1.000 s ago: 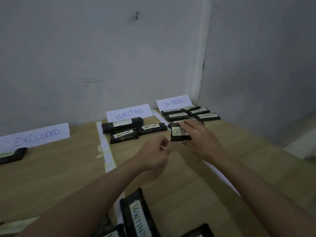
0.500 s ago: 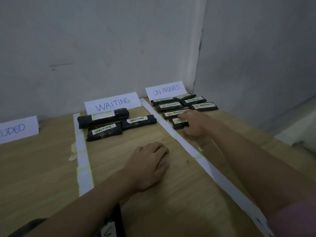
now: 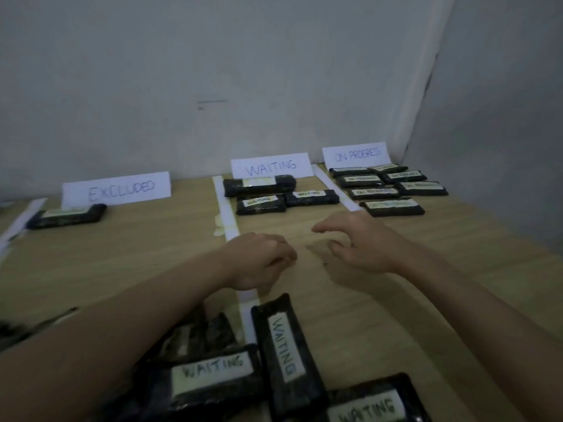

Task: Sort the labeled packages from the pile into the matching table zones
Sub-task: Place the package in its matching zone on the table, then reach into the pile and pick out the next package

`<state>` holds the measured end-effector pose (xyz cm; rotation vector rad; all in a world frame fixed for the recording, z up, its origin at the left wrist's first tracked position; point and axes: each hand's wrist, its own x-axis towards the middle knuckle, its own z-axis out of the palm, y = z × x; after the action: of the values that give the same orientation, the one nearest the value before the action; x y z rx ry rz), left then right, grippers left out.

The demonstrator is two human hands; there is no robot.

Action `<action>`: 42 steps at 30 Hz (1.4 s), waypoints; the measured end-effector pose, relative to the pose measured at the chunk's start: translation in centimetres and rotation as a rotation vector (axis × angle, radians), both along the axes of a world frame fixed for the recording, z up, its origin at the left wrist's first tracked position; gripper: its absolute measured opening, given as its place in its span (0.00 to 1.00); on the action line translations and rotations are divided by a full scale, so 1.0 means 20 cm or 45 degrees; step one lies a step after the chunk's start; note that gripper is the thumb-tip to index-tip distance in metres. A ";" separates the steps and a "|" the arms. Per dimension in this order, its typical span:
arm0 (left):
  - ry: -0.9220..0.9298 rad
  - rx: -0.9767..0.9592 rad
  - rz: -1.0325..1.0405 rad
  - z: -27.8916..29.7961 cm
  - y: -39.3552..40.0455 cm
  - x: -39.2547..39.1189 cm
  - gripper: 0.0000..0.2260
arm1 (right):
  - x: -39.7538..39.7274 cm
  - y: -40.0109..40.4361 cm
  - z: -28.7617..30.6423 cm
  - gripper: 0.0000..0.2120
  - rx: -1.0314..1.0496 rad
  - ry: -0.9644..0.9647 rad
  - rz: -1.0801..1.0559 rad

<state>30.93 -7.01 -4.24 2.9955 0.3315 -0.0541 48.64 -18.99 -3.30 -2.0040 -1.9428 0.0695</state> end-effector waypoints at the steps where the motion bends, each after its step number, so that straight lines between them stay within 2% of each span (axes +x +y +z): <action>1: 0.016 -0.007 0.022 0.01 0.00 -0.06 0.15 | -0.07 -0.03 0.01 0.18 -0.016 0.004 0.045; 5: 0.008 -0.020 0.112 0.03 -0.01 -0.25 0.15 | -0.33 -0.11 0.01 0.15 -0.119 0.033 0.138; 10: -0.160 -0.151 0.172 0.06 -0.07 -0.38 0.14 | -0.48 -0.12 -0.06 0.19 -0.302 0.146 -0.020; 12: -0.237 -0.213 0.208 0.06 -0.10 -0.40 0.13 | -0.50 -0.10 -0.06 0.19 -0.269 0.352 -0.076; 14: -0.329 -0.349 0.303 0.05 -0.12 -0.41 0.14 | -0.52 -0.08 -0.03 0.17 -0.123 0.551 -0.175; 19: -0.658 -0.966 0.514 0.05 -0.16 -0.41 0.20 | -0.58 -0.04 0.07 0.12 0.313 1.166 -0.346; 21: -0.796 -1.147 0.571 0.06 -0.17 -0.41 0.17 | -0.62 -0.02 0.10 0.11 0.423 1.428 -0.367; 24: -0.904 -1.213 0.610 0.08 -0.16 -0.41 0.14 | -0.66 0.01 0.13 0.09 0.553 1.755 -0.397; 27: -0.953 -1.257 0.621 0.12 -0.14 -0.44 0.11 | -0.68 0.04 0.12 0.08 0.585 1.836 -0.377; 30: -1.027 -1.129 0.687 0.14 -0.11 -0.46 0.11 | -0.69 0.05 0.11 0.09 0.583 1.950 -0.343; 32: -1.114 -1.147 0.747 0.16 -0.09 -0.48 0.10 | -0.70 0.05 0.11 0.11 0.609 2.078 -0.313; 34: -1.108 -1.200 0.737 0.18 -0.07 -0.49 0.08 | -0.69 0.06 0.11 0.10 0.639 2.008 -0.313; 36: -1.037 -1.198 0.706 0.19 -0.08 -0.50 0.08 | -0.69 0.07 0.11 0.12 0.635 1.650 -0.302; 39: -1.014 -1.241 0.710 0.20 -0.08 -0.49 0.10 | -0.66 0.08 0.13 0.19 0.529 1.040 -0.115; 40: -1.019 -1.266 0.712 0.20 -0.08 -0.49 0.11 | -0.65 0.08 0.14 0.20 0.475 0.892 -0.061; 42: -0.991 -1.247 0.694 0.19 -0.08 -0.48 0.10 | -0.63 0.10 0.15 0.19 0.429 0.747 -0.033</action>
<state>21.24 -8.64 -0.36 1.7096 0.7217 0.7340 36.13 -17.06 -0.24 -1.5619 -1.4435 0.2711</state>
